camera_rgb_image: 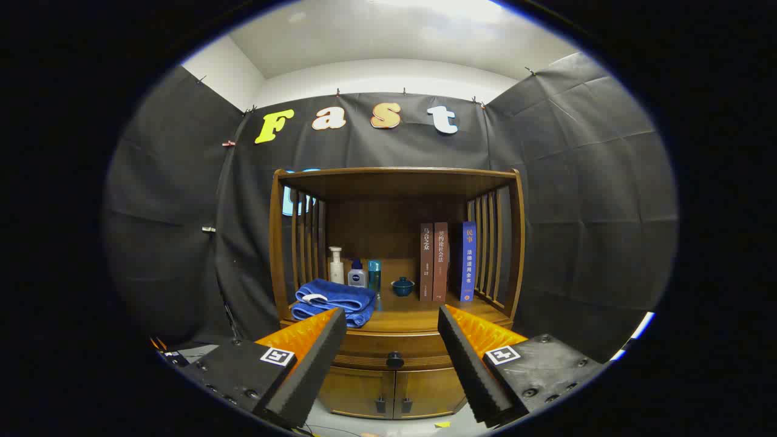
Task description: Pull open the drawer, take out the items inside it, and place them on the countertop above the cabinet.
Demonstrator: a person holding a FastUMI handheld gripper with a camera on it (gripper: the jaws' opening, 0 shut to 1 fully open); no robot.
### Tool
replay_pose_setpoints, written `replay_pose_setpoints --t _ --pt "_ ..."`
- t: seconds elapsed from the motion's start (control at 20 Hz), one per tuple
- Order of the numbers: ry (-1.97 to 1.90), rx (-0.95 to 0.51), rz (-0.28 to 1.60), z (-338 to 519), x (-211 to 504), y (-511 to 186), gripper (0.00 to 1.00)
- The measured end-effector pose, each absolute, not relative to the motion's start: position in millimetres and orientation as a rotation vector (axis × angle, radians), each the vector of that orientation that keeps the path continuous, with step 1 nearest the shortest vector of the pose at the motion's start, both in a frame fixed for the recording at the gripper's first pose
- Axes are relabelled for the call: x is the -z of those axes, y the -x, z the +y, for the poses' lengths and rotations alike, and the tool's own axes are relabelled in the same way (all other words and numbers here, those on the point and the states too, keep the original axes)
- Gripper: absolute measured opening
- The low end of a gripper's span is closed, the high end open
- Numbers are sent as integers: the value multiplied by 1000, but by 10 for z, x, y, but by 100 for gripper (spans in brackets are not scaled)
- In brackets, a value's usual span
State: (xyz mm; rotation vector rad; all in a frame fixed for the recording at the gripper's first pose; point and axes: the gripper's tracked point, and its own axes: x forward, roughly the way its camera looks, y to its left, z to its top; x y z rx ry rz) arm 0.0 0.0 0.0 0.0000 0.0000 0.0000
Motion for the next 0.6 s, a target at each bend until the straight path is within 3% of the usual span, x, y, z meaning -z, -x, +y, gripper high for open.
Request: replay_pose_setpoints --t 0.6 --pt "-3 3 -23 -38 -67 117 98"
